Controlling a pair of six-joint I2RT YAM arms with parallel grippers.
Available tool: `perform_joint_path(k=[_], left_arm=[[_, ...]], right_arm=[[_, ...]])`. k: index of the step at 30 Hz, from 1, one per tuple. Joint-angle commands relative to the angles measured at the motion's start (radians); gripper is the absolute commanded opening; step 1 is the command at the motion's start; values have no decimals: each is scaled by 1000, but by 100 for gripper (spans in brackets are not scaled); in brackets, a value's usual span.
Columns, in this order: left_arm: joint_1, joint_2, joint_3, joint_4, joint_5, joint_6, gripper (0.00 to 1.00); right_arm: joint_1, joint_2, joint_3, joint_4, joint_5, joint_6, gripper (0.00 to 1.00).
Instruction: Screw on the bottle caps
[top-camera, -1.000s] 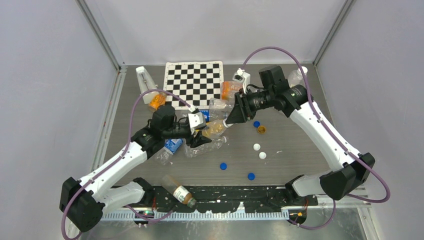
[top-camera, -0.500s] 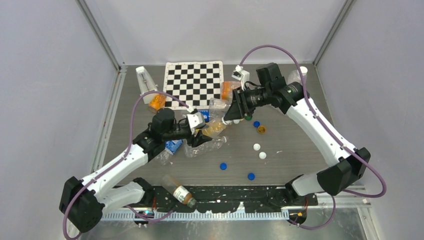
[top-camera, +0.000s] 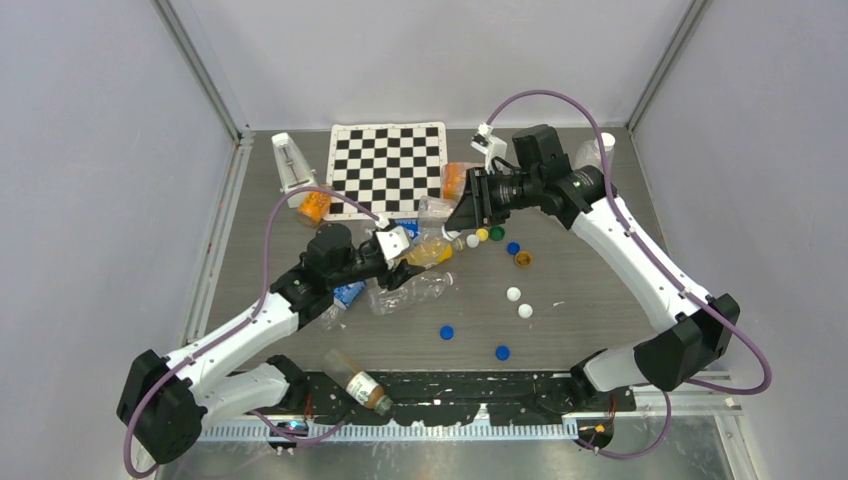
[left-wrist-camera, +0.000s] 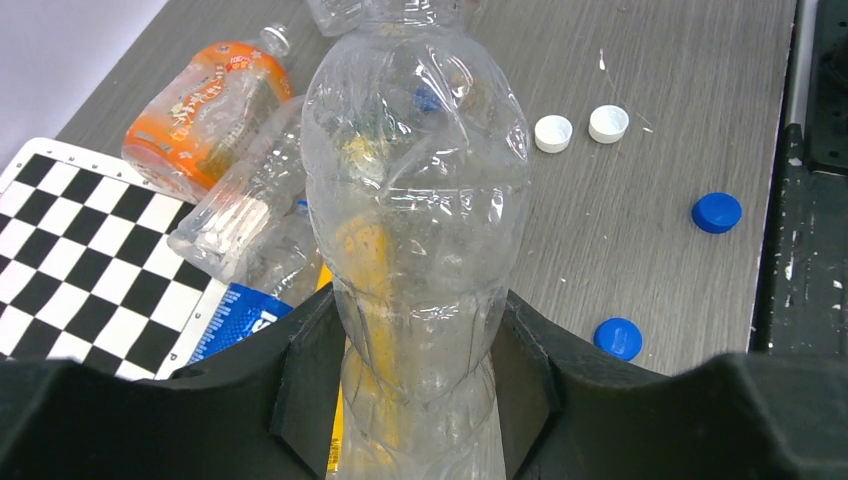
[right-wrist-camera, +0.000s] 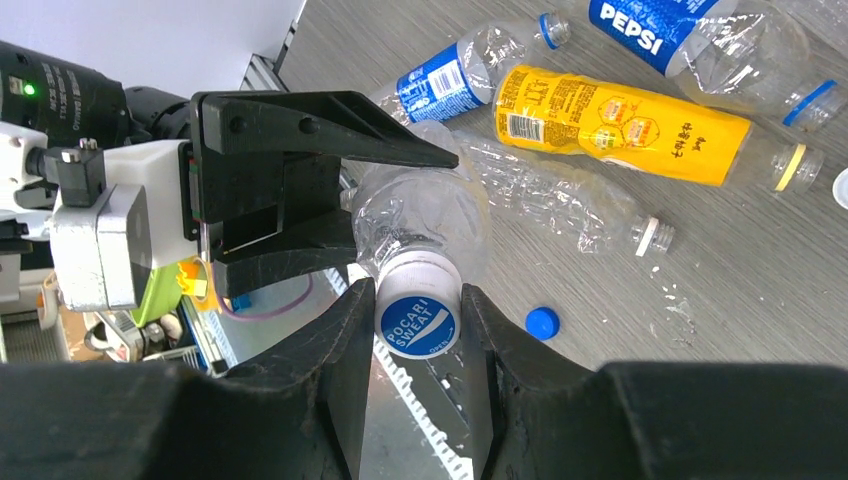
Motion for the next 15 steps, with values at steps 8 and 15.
perform_joint_path(k=[8, 15], left_arm=[[-24, -37, -29, 364, 26, 47, 0], [-27, -32, -26, 379, 19, 54, 0]], right_arm=[[7, -11, -20, 43, -49, 144, 13], [6, 3, -22, 38, -48, 182, 13]])
